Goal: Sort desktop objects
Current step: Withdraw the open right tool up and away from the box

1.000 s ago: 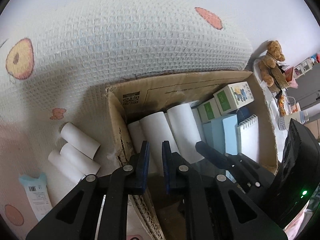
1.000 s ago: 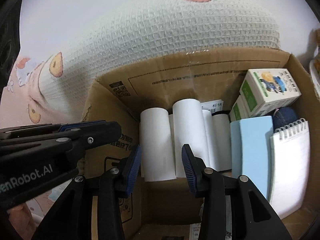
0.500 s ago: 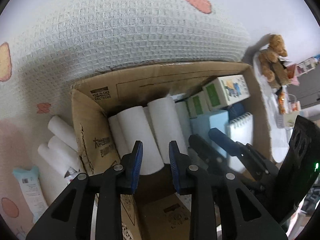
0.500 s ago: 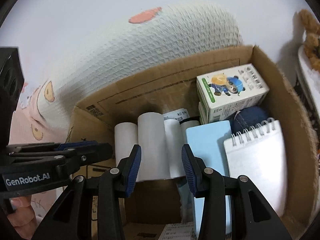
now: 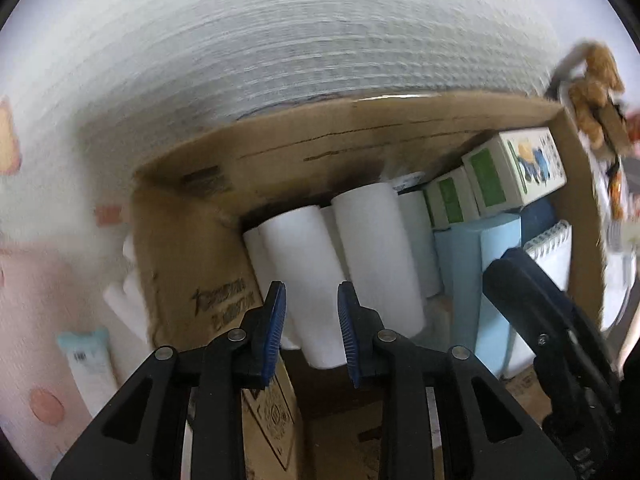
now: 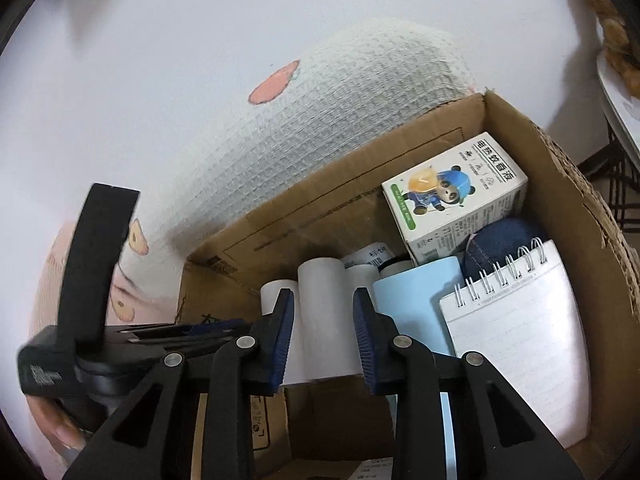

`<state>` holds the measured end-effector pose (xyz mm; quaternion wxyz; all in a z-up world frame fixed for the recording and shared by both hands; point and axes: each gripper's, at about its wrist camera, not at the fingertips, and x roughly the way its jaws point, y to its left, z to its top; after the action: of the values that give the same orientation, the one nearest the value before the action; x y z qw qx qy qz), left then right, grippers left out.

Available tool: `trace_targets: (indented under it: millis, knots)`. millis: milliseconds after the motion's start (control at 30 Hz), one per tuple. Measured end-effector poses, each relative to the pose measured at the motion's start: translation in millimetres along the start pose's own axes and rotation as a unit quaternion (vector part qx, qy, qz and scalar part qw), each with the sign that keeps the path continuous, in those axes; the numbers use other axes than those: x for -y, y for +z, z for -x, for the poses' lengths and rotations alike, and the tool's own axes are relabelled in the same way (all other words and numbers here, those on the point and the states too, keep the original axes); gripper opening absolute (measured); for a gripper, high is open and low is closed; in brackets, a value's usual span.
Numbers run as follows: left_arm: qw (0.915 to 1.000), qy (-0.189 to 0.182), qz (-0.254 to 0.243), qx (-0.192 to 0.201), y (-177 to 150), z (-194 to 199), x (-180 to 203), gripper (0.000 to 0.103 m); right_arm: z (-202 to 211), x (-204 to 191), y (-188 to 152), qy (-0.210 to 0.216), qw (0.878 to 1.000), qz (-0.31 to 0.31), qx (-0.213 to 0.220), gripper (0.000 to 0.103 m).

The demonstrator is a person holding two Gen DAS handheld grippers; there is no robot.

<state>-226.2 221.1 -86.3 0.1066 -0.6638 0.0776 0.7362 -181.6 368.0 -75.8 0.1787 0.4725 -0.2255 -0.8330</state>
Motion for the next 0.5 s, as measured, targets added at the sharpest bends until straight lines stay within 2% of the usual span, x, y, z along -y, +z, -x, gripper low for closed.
trace_targets:
  millis: [100, 200, 500]
  knots:
    - [0.9996, 0.010, -0.023, -0.012, 1, -9, 8, 0.030, -1, 2, 0, 0.004, 1.000, -0.016, -0.001, 0.027]
    - [0.9994, 0.024, -0.024, -0.009, 1, -15, 8, 0.031, -1, 1, -1, -0.003, 1.000, -0.017, -0.001, 0.027]
    - [0.9998, 0.012, -0.010, 0.013, -2, -11, -1, 0.027, -3, -8, -8, -0.012, 1.000, -0.008, -0.011, 0.027]
